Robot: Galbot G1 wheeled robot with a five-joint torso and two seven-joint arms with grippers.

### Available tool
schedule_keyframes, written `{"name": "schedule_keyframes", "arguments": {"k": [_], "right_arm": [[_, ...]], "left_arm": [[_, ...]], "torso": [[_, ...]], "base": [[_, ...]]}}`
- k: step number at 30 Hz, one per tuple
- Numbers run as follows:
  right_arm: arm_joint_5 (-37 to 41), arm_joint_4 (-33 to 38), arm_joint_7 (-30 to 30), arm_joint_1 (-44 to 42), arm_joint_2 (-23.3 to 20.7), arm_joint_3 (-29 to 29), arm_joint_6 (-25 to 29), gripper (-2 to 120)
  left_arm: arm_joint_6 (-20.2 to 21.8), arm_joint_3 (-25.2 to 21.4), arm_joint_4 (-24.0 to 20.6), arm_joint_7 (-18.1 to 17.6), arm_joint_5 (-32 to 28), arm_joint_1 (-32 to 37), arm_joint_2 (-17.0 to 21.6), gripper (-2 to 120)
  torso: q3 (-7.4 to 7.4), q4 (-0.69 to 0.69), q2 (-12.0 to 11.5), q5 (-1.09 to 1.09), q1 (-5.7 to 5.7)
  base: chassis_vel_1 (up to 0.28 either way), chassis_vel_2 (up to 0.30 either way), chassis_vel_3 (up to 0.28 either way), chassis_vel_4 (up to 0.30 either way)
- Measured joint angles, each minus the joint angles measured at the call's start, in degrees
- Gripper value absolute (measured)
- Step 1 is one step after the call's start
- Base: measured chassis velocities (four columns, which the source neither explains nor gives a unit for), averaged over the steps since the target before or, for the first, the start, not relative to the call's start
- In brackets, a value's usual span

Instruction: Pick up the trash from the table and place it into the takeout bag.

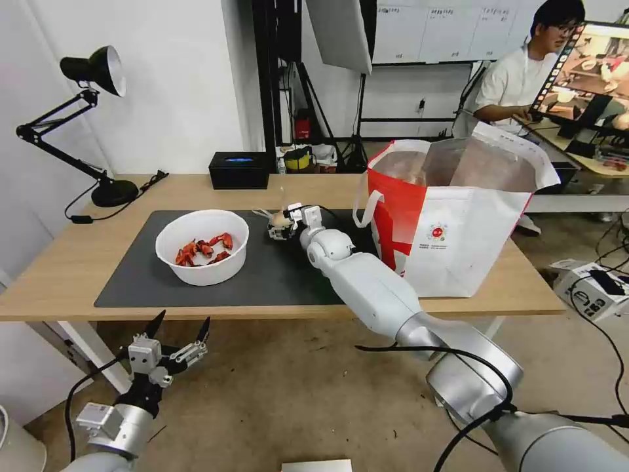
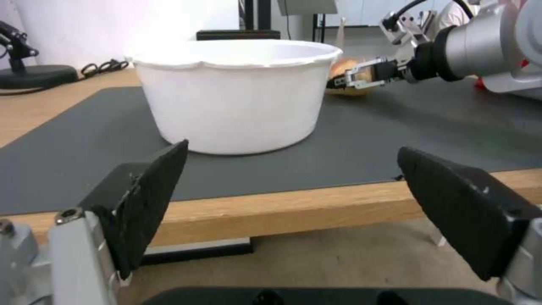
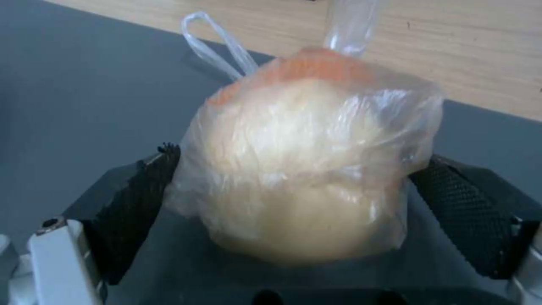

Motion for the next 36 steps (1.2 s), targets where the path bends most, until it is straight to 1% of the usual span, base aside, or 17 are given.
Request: {"name": "schedule_keyframes", "arguments": {"k": [20,36], "right_arm": [[-0.37,-1.34,-1.38,0.32,0.02,0.32,0.30,100],[-0.69,-1.54,-1.50,0.88,0.00,0.24,0.43,100]], "left_arm": [[0.01,0.60,0.64,-0.01,0.13,-0.34,0.01,100],[-0.05,0.41,-0.01,-0.04,0.12,-0.05,0.03,100]], "torso": [[0.00,0.00,0.00,0.00,0.00],[0.00,0.00,0.00,0.00,0.00]], "base": [[0.000,0.000,0.000,0.000],[0.000,0.000,0.000,0.000]]}}
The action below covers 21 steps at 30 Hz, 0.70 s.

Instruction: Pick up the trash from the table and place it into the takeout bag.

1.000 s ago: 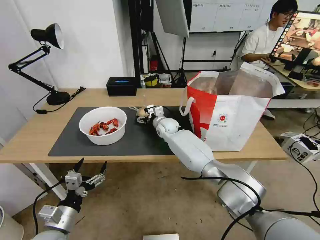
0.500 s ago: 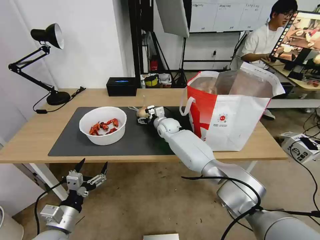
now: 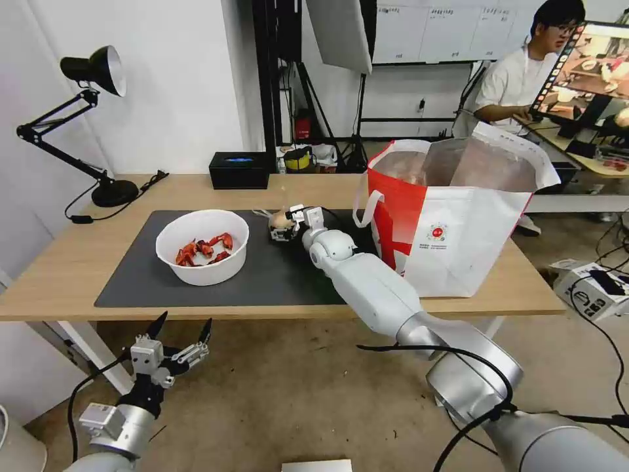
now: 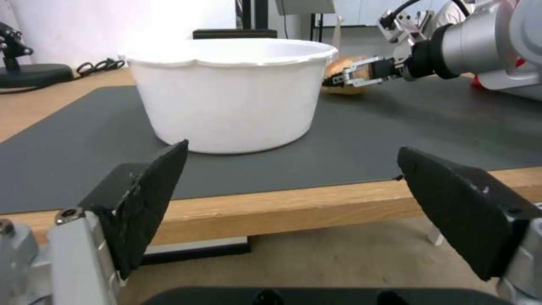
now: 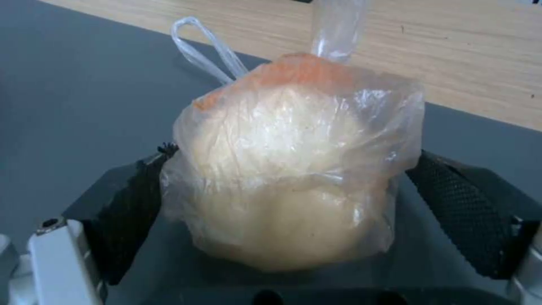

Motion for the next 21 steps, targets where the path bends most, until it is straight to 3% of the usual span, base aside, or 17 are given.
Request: {"name": "schedule_keyframes", "arguments": {"k": [5,11,21], "right_arm": [[0.00,-0.10,-0.76,0.02,0.01,-0.03,0.00,96],[-0.09,-0.07,-1.43,-0.03,-0.01,-0.11,0.03,70],[-0.36,1.29,-1.51,-0.62,-0.10,-0.12,0.03,38]], "left_arm": [[-0.23,-0.30,-0.02,-0.01,-0.06,0.23,0.06,100],[-0.41,0.00,-0.22,-0.12,0.01,0.32,-0.19,100],[-1.22,0.27,0.04,-0.63,0.46,0.57,-0.38,100]], "torso": [[0.00,0.00,0.00,0.00,0.00],[0.00,0.00,0.00,0.00,0.00],[0.00,0.00,0.00,0.00,0.00]], "base": [[0.000,0.000,0.000,0.000],[0.000,0.000,0.000,0.000],[0.000,0.000,0.000,0.000]]}}
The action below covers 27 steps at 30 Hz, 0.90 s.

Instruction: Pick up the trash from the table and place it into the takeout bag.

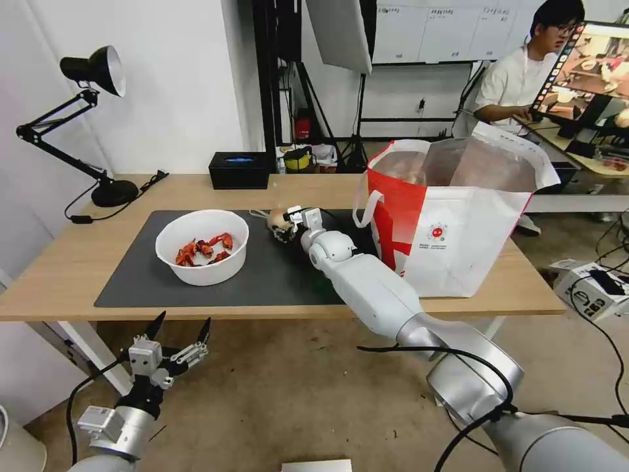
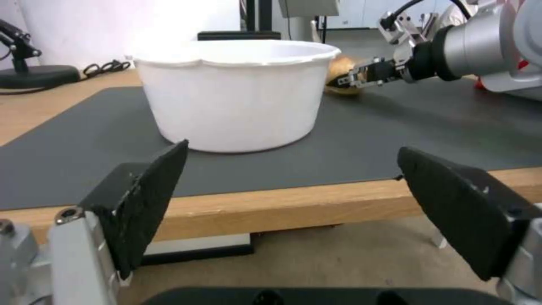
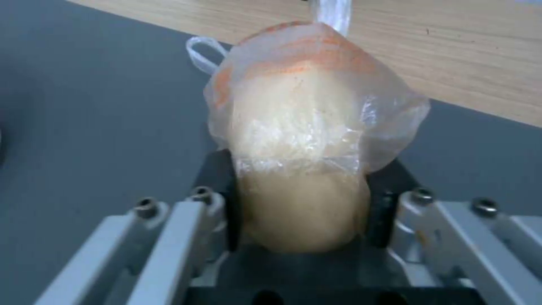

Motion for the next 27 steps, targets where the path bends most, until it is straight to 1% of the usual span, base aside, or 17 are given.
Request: {"name": "schedule_keyframes", "arguments": {"k": [3,4,5,6,8,9,10,12,13,14,16,17,20,21,24,25,27], "right_arm": [[0.00,0.30,-0.01,-0.11,0.03,0.00,0.00,24],[0.00,0.30,-0.01,-0.11,0.03,0.00,0.00,24],[0.00,0.38,0.00,-0.17,0.03,0.00,0.00,18],[0.00,0.38,0.00,-0.17,0.03,0.00,0.00,18],[0.03,0.91,0.12,-0.42,-0.08,0.03,-0.05,10],[0.03,0.91,0.12,-0.42,-0.08,0.03,-0.05,10],[0.21,1.99,0.52,-0.81,-0.44,0.07,-0.17,8],[0.62,5.17,1.79,-1.85,-1.57,0.06,-0.47,7],[0.62,5.17,1.79,-1.85,-1.57,0.06,-0.47,7],[0.85,6.63,2.29,-2.26,-2.08,0.05,-0.66,7],[1.71,11.16,3.72,-3.41,-3.87,-0.07,-1.33,7],[1.71,11.16,3.72,-3.41,-3.87,-0.07,-1.33,7],[3.90,20.02,7.09,-6.22,-7.87,-0.70,-2.97,7],[3.90,20.02,7.09,-6.22,-7.87,-0.70,-2.97,7],[4.97,27.41,9.72,-9.12,-11.26,-0.97,-3.58,7],[4.97,27.41,9.72,-9.12,-11.26,-0.97,-3.58,7],[5.08,31.04,10.99,-10.81,-13.01,-1.01,-3.57,7]], "left_arm": [[0.00,0.07,-0.13,-0.01,0.00,-0.01,0.02,100],[0.00,0.07,-0.13,-0.01,0.00,-0.01,0.02,100],[0.00,0.07,-0.16,-0.01,0.01,0.00,0.02,100],[0.00,0.07,-0.16,-0.01,0.01,0.00,0.02,100],[-0.01,0.07,-0.23,-0.02,0.04,0.03,0.00,100],[-0.01,0.07,-0.23,-0.02,0.04,0.03,0.00,100],[0.00,0.07,-0.33,-0.02,0.05,0.05,-0.02,100],[0.00,-0.09,-0.61,-0.03,0.05,0.22,-0.05,100],[0.00,-0.09,-0.61,-0.03,0.05,0.22,-0.05,100],[0.00,-0.27,-0.73,-0.04,0.05,0.34,-0.05,100],[-0.01,-0.69,-0.94,-0.05,0.05,0.59,-0.04,100],[-0.01,-0.69,-0.94,-0.05,0.05,0.59,-0.04,100],[-0.07,-1.53,-1.27,-0.06,-0.20,0.93,0.04,100],[-0.07,-1.53,-1.27,-0.06,-0.20,0.93,0.04,100],[-0.11,-1.79,-1.39,-0.06,-0.24,1.14,-0.01,100],[-0.11,-1.79,-1.39,-0.06,-0.24,1.14,-0.01,100],[-0.16,-1.81,-1.39,-0.06,-0.23,1.22,-0.11,100]], "torso": [[0.00,0.00,0.00,0.00,0.00],[0.00,0.00,0.00,0.00,0.00],[0.00,0.00,0.00,0.00,0.00],[0.00,0.00,0.00,0.00,0.00],[0.00,0.00,0.00,0.00,0.00],[0.00,0.00,0.00,0.00,0.00],[0.00,0.00,0.00,0.00,0.00],[0.00,0.00,0.00,0.00,0.00],[0.00,0.00,0.00,0.00,0.00],[0.00,0.00,0.00,0.00,0.00],[0.00,0.00,0.00,0.00,0.00],[0.00,0.00,0.00,0.00,0.00],[0.00,-0.01,0.00,0.01,0.00],[0.00,-0.01,0.00,0.01,0.00],[0.00,-0.01,0.00,0.01,0.00],[0.00,-0.01,0.00,0.01,0.00],[0.00,0.00,0.00,0.01,0.00]], "base": [[0.000,0.000,0.000,0.000],[0.000,0.000,0.000,0.000],[0.000,0.000,0.000,0.000],[0.000,0.000,0.000,0.000],[0.000,0.000,0.000,0.000],[0.000,0.000,0.000,0.000],[0.000,0.000,0.000,0.000],[0.000,0.000,0.000,0.000],[0.000,0.000,0.000,0.000],[0.000,0.000,0.000,0.000],[0.000,0.000,0.000,0.000],[0.000,0.000,0.000,0.000],[0.000,0.000,0.000,0.000],[0.000,0.000,0.000,0.000],[0.000,0.000,0.000,0.000],[0.000,0.000,0.000,0.000],[0.000,0.000,0.000,0.000]]}}
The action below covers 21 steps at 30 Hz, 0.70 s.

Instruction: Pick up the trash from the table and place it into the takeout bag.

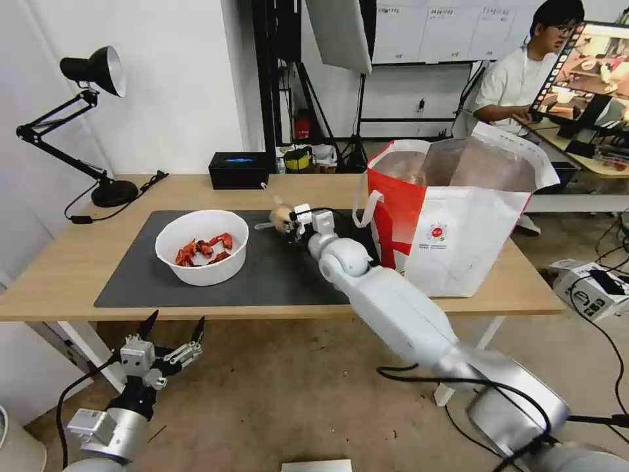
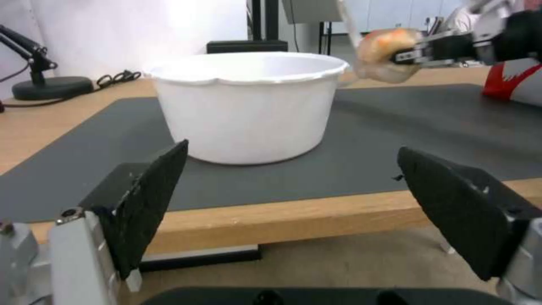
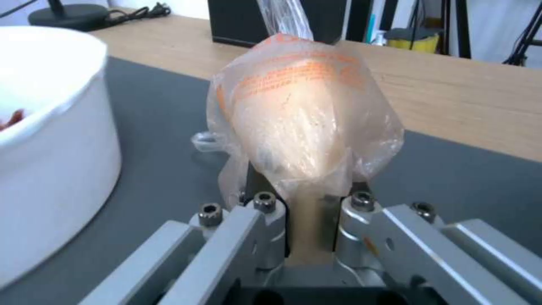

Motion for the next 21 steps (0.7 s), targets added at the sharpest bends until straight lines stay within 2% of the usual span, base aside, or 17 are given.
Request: {"name": "schedule_keyframes", "arguments": {"k": [11,13,18,20,21], "right_arm": [[-0.06,18.20,1.82,-7.21,-8.38,0.59,1.20,7],[0.10,23.22,1.88,-8.99,-10.14,1.87,2.21,7],[0.45,28.62,2.73,-11.21,-11.44,4.35,2.79,7],[0.62,33.87,3.42,-13.72,-12.63,7.90,3.04,7],[0.62,33.87,3.42,-13.72,-12.63,7.90,3.04,7]], "left_arm": [[-0.45,0.18,0.13,0.00,0.35,0.27,-0.68,100],[-0.51,-0.25,-0.08,0.00,0.31,0.55,-0.56,100],[-0.56,-0.91,-0.35,0.00,-0.03,0.78,-0.40,100],[-0.58,-1.33,-0.53,-0.01,-0.24,1.04,-0.40,100],[-0.58,-1.33,-0.53,-0.01,-0.24,1.04,-0.40,100]], "torso": [[0.00,0.00,0.00,0.00,0.00],[0.00,0.00,0.00,-0.01,0.00],[0.00,0.01,0.00,0.00,0.00],[0.00,0.00,0.00,0.00,0.00],[0.00,0.00,0.00,0.00,0.00]], "base": [[0.000,0.000,0.000,0.000],[0.000,0.000,0.000,0.000],[0.000,0.000,0.000,0.000],[0.000,0.000,0.000,0.000],[0.000,0.000,0.000,0.000]]}}
